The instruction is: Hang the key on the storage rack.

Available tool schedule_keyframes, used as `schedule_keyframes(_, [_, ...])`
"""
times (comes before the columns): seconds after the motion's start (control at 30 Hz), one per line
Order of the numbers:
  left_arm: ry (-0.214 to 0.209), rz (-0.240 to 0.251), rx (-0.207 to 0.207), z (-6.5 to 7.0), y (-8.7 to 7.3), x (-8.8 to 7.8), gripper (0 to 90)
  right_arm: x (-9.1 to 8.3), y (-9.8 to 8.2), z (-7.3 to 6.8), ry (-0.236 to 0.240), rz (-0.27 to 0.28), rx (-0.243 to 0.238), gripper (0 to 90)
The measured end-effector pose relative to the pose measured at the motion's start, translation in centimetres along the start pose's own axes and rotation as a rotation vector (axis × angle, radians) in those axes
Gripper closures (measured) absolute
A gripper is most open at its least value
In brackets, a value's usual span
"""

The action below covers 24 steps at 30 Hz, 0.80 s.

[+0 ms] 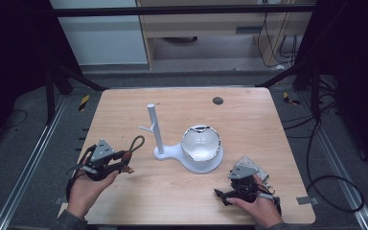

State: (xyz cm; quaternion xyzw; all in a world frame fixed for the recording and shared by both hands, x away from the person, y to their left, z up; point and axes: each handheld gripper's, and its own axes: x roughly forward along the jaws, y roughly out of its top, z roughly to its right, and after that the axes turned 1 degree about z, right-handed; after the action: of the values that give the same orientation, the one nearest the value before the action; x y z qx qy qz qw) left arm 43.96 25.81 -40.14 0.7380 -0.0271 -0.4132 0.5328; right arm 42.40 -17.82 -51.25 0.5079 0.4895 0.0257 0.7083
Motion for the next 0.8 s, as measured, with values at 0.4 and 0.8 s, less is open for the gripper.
schedule_keyframes(0.4, [-0.017, 0.127, 0.011, 2.7, 1.4, -0.6, 65.8, 0.0, 0.0, 0.0, 0.001, -0.001, -0.001, 7.2])
schedule_keyframes(0.8, [-0.028, 0.169, 0.008, 3.6, 2.4, -0.6, 65.8, 0.0, 0.0, 0.0, 0.003, -0.003, -0.002, 6.3])
